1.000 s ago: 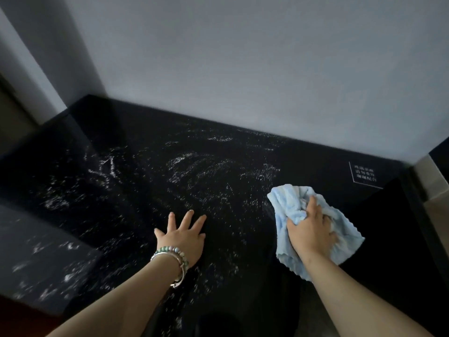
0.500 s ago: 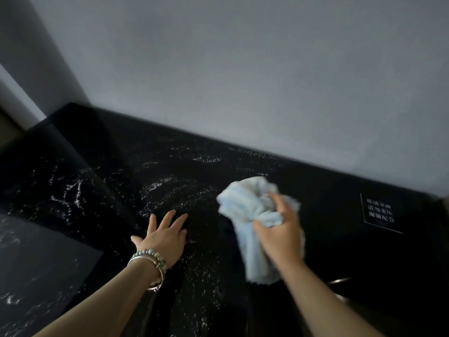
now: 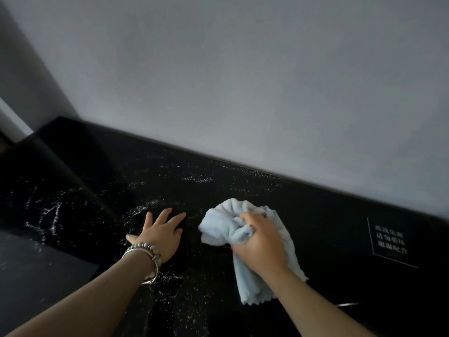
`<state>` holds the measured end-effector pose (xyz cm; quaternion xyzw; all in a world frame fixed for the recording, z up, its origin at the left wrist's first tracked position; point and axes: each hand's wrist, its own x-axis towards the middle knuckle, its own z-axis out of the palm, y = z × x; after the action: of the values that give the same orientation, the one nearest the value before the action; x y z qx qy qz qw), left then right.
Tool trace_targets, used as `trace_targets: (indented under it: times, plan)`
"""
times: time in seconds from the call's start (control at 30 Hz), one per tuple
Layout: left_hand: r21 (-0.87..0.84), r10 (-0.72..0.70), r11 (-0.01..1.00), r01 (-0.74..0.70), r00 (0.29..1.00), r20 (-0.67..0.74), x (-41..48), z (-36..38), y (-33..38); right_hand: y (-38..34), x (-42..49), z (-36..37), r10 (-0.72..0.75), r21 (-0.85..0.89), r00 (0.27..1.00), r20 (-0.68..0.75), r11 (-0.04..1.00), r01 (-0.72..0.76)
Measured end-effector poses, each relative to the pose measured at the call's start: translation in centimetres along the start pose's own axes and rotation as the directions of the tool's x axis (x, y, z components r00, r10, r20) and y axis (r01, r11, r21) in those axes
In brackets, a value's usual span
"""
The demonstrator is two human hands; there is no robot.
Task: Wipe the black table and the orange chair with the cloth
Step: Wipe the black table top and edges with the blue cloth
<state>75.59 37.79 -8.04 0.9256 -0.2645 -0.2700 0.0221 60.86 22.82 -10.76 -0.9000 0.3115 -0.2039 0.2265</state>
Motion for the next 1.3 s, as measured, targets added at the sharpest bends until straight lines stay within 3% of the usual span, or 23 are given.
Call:
trace_targets:
  times: [0.07,0.13,0.17,0.23,0.3,0.37,0.43,0.5,0.57,0.63,0.7,0.73,0.8,0.87,0.97,1.07,1.13,1.2,1.23,1.3]
  plan:
    - [0.030,0.027,0.999,-0.028,0.998,0.050,0.3,-0.6,-0.3,1.7,1.9,-1.6,0.114,0.176,0.966,-0.232,0.982,-0.073]
    - [0.096,0.062,0.993,-0.071,0.993,0.097,0.4,-0.9,-0.8,5.7,4.6,-4.2,0.211,0.028,0.908,-0.361,0.976,-0.216]
    - [0.123,0.075,0.988,-0.089,0.991,0.112,0.4,-1.0,-1.0,7.4,5.7,-5.3,0.329,-0.059,0.898,-0.292,0.931,-0.360]
    - [0.143,0.082,0.985,-0.101,0.989,0.127,0.5,-1.2,-1.2,9.4,7.3,-6.5,0.607,-0.197,0.790,-0.086,0.767,-0.610]
    - [0.144,0.080,0.985,-0.097,0.989,0.123,0.5,-1.3,-1.1,8.5,8.3,-5.4,0.668,-0.238,0.743,-0.047,0.715,-0.658]
    - [0.144,0.081,0.985,-0.097,0.990,0.113,0.7,-1.3,-1.0,6.0,8.6,-3.8,0.573,-0.272,0.818,-0.039,0.782,-0.561]
    - [0.155,0.094,0.982,-0.110,0.990,0.106,0.7,-1.3,-1.1,3.2,8.4,-1.8,0.401,-0.257,0.913,0.079,0.893,-0.370]
    - [0.161,0.105,0.979,-0.121,0.989,0.104,0.8,-1.2,-1.4,0.5,7.4,-0.8,0.180,-0.166,0.961,0.209,0.975,-0.147]
    - [0.164,0.113,0.978,-0.129,0.988,0.104,0.8,-1.1,-1.7,-0.9,7.0,-0.9,-0.009,0.028,0.987,0.163,1.000,0.004]
    - [0.174,0.125,0.974,-0.143,0.986,0.111,0.8,-1.1,-1.8,0.2,8.2,-2.1,0.036,0.135,0.999,0.008,0.990,-0.037]
    - [0.170,0.129,0.974,-0.147,0.985,0.114,0.8,-1.3,-1.7,2.9,10.3,-3.1,0.143,0.074,0.979,-0.143,0.988,-0.133]
    - [0.161,0.135,0.975,-0.153,0.984,0.117,0.8,-1.3,-1.8,4.1,11.3,-3.4,0.180,-0.008,0.975,-0.131,0.983,-0.183]
    - [0.135,0.147,0.977,-0.163,0.981,0.126,1.1,-1.5,-1.9,4.9,12.2,-3.1,0.220,-0.213,0.975,0.034,0.955,-0.208]
    - [0.127,0.147,0.978,-0.163,0.982,0.121,1.2,-1.6,-2.0,3.7,11.6,-1.7,0.248,-0.293,0.963,0.105,0.933,-0.208]
    - [0.151,0.142,0.976,-0.158,0.984,0.108,1.0,-1.5,-1.8,1.5,8.9,0.2,0.008,-0.266,0.987,0.160,0.963,0.035]
    - [0.166,0.146,0.973,-0.161,0.984,0.102,0.8,-1.4,-1.7,0.9,6.6,0.4,-0.230,-0.050,0.939,0.255,0.967,0.250]
    - [0.171,0.146,0.972,-0.161,0.984,0.099,0.7,-1.3,-1.8,0.8,7.2,-1.2,-0.203,0.052,0.961,0.189,0.979,0.197]
    - [0.172,0.149,0.971,-0.165,0.984,0.102,0.6,-1.4,-1.7,1.8,9.8,-2.0,-0.083,0.075,0.994,-0.065,0.993,0.088]
    - [0.168,0.150,0.972,-0.166,0.983,0.104,0.6,-1.4,-1.7,2.3,11.4,-2.1,0.000,0.022,0.993,-0.115,1.000,0.002]
    - [0.147,0.148,0.976,-0.162,0.984,0.102,0.7,-1.6,-1.7,2.6,13.6,-1.4,0.153,-0.178,0.988,0.010,0.973,-0.149]
